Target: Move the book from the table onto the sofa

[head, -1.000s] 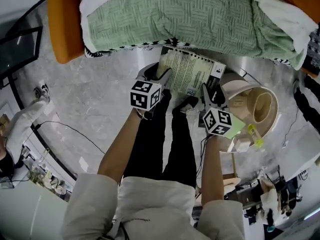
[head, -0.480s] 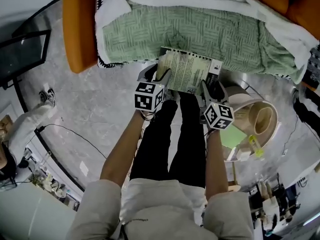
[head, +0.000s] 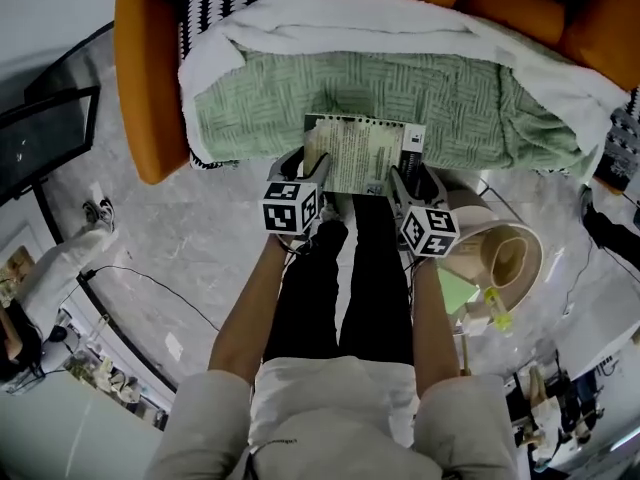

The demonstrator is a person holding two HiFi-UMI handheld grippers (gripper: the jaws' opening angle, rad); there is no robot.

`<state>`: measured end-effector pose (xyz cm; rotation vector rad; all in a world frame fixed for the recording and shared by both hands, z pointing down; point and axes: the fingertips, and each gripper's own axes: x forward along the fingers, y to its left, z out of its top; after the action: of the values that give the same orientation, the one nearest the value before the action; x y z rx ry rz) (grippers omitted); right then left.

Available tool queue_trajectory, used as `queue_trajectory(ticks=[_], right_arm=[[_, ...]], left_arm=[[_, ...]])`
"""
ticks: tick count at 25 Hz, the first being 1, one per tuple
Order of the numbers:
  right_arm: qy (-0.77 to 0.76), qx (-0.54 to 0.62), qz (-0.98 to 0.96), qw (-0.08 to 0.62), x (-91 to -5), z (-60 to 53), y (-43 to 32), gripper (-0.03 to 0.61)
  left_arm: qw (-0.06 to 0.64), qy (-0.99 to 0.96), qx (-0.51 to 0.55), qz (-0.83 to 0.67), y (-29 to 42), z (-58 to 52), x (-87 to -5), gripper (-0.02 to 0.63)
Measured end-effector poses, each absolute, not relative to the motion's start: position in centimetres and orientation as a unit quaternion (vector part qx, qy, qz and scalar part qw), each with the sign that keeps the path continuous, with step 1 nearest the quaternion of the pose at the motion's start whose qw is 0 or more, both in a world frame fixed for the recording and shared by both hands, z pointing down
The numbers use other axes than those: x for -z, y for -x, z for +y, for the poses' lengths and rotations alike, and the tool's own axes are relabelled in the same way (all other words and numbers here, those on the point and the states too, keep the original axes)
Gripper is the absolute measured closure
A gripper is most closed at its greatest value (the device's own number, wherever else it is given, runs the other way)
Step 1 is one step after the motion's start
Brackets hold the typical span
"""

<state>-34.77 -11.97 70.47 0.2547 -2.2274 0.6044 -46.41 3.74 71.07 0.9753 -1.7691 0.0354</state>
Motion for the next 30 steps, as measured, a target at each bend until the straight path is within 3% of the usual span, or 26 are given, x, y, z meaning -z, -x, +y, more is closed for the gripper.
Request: queue_trajectory(ticks=[17,30], right_arm=[[-0.044,-0.222,-0.873,0.431,-76.5,-22.7,44.9,0.316],[-0.034,-0.2,-0.86,0.469,-79.7,-22.9,46.7,0.316]], left_arm=[[0.567,-0.348,-0.007,-0.746,54.5,-5.9,-77.0,0.403],[0.586,-0.315,-0.028,-0.746,55.6,-5.8,-79.5,0.403]])
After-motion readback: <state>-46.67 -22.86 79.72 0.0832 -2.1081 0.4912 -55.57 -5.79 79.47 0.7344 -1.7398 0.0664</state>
